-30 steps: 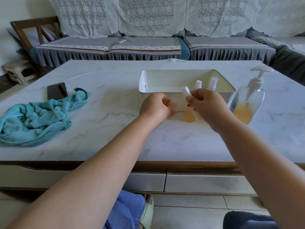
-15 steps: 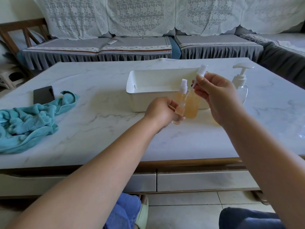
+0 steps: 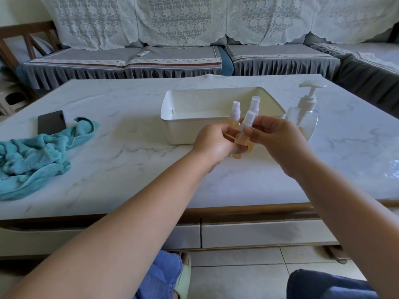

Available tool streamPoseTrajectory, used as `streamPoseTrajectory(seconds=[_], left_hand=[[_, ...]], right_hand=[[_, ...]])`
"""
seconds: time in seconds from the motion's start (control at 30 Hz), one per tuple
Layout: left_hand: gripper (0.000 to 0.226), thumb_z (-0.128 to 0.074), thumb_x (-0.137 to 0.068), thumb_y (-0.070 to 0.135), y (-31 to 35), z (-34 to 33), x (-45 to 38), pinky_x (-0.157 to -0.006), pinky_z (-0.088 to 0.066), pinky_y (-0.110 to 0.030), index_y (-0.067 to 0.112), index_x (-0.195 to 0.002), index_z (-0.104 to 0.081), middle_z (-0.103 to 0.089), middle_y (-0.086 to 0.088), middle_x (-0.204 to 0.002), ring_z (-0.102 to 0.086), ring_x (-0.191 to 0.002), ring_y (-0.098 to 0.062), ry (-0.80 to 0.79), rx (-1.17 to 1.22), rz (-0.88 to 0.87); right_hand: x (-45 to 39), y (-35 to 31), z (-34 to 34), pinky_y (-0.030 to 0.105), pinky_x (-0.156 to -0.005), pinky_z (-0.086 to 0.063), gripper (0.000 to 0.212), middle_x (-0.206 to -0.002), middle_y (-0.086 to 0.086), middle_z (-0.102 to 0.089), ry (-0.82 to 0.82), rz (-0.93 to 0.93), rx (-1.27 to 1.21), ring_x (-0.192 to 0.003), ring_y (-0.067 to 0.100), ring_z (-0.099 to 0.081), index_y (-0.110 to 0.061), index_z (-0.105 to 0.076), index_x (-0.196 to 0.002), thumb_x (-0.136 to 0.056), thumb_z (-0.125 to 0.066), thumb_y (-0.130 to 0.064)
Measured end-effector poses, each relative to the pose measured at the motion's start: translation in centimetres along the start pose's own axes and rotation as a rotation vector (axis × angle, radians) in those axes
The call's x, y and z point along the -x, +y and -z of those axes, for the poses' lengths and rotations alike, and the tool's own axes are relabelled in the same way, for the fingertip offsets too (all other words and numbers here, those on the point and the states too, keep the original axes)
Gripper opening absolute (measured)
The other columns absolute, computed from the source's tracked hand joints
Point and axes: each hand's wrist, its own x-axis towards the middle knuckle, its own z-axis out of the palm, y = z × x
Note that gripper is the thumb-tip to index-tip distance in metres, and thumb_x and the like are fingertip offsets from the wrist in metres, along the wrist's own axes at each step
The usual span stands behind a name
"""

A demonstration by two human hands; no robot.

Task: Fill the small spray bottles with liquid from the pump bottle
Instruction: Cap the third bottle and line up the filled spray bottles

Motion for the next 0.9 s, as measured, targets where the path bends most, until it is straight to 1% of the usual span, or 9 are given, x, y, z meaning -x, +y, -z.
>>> streamPoseTrajectory(seconds=[0.07, 0.17, 0.27, 0.4, 0.53, 0.63, 0.7, 0.8, 0.9], left_hand=[[0.025, -0.083, -0.067, 0.001, -0.2, -0.2, -0.1, -0.079, -0.057, -0.033, 0.012, -0.083, -0.067, -0.069, -0.001, -0.073, -0.070, -0.076, -0.025, 0.010, -0.017, -0.001], [0.024, -0.083, -0.065, 0.003, -0.4, -0.5, -0.2, -0.086, -0.056, -0.042, 0.016, -0.080, -0.069, -0.072, 0.000, -0.075, -0.072, -0.081, -0.026, 0.025, -0.029, -0.011], [0.023, -0.083, -0.065, 0.006, -0.6, -0.9, -0.3, -0.087, -0.056, -0.045, 0.020, -0.077, -0.070, -0.074, 0.003, -0.075, -0.072, -0.079, -0.022, 0.030, -0.026, -0.021], [0.024, -0.083, -0.064, 0.006, -0.7, -1.1, -0.6, -0.085, -0.056, -0.047, 0.017, -0.080, -0.071, -0.074, 0.003, -0.077, -0.072, -0.081, -0.023, 0.056, -0.009, -0.023], [0.027, -0.084, -0.061, 0.007, -0.7, -1.1, -0.5, -0.087, -0.056, -0.047, 0.015, -0.083, -0.070, -0.074, 0.001, -0.078, -0.072, -0.083, -0.025, 0.049, -0.015, -0.030], [0.025, -0.082, -0.058, 0.012, -0.7, -1.2, -0.5, -0.088, -0.055, -0.049, 0.018, -0.078, -0.069, -0.074, -0.002, -0.082, -0.072, -0.084, -0.027, 0.043, -0.020, -0.039], [0.024, -0.082, -0.061, 0.008, -0.7, -1.2, -0.5, -0.088, -0.055, -0.048, 0.018, -0.078, -0.069, -0.074, -0.002, -0.081, -0.072, -0.083, -0.026, 0.049, -0.009, -0.031], [0.025, -0.083, -0.065, 0.003, -0.5, -1.1, -0.5, -0.086, -0.056, -0.046, 0.013, -0.083, -0.069, -0.073, 0.000, -0.077, -0.071, -0.080, -0.023, 0.059, 0.001, -0.028], [0.025, -0.084, -0.065, 0.003, -0.3, -1.0, -0.4, -0.085, -0.057, -0.044, 0.014, -0.082, -0.068, -0.072, 0.002, -0.075, -0.071, -0.077, -0.021, 0.050, 0.004, -0.030]], right_hand=[[0.0, -0.1, 0.3, 0.019, -0.084, -0.050, 0.010, -0.088, -0.006, -0.077, 0.002, 0.011, 0.078, -0.090, 0.010, -0.070, -0.022, -0.076, -0.097, -0.088, -0.071, -0.025], [-0.3, 0.0, 0.6, 0.030, -0.078, -0.050, 0.012, -0.080, -0.006, -0.074, 0.009, -0.006, 0.165, -0.073, 0.008, -0.062, -0.020, -0.076, -0.089, -0.086, -0.074, -0.032], [-0.4, 0.2, 0.7, 0.027, -0.069, -0.046, 0.030, -0.076, 0.002, -0.069, 0.030, -0.062, 0.193, -0.069, 0.009, -0.055, -0.011, -0.073, -0.086, -0.083, -0.074, -0.041], [-0.4, 0.4, 0.6, 0.043, -0.092, -0.052, 0.029, -0.093, 0.015, -0.073, -0.005, -0.091, 0.105, -0.082, 0.019, -0.061, -0.013, -0.074, -0.085, -0.084, -0.073, -0.042], [-0.4, 0.1, 1.1, 0.038, -0.080, -0.050, 0.018, -0.083, 0.003, -0.073, -0.042, -0.033, 0.185, -0.075, 0.012, -0.058, -0.018, -0.074, -0.087, -0.086, -0.073, -0.035], [-0.3, 0.0, 1.0, 0.031, -0.072, -0.046, 0.026, -0.069, -0.004, -0.062, -0.027, -0.014, 0.192, -0.070, 0.011, -0.055, -0.018, -0.066, -0.079, -0.079, -0.077, -0.041], [-0.2, 0.0, 1.0, 0.036, -0.076, -0.050, 0.031, -0.072, 0.001, -0.065, -0.060, -0.023, 0.178, -0.074, 0.015, -0.057, -0.023, -0.064, -0.081, -0.073, -0.077, -0.049], [-0.7, 0.1, 1.6, 0.042, -0.093, -0.051, 0.028, -0.103, 0.014, -0.070, -0.135, -0.036, 0.103, -0.093, 0.024, -0.065, -0.030, -0.068, -0.102, -0.082, -0.065, -0.050], [-1.0, 0.6, 1.8, 0.048, -0.096, -0.049, 0.016, -0.097, 0.012, -0.071, -0.110, -0.002, 0.086, -0.089, 0.023, -0.062, -0.024, -0.073, -0.097, -0.093, -0.064, -0.037]])
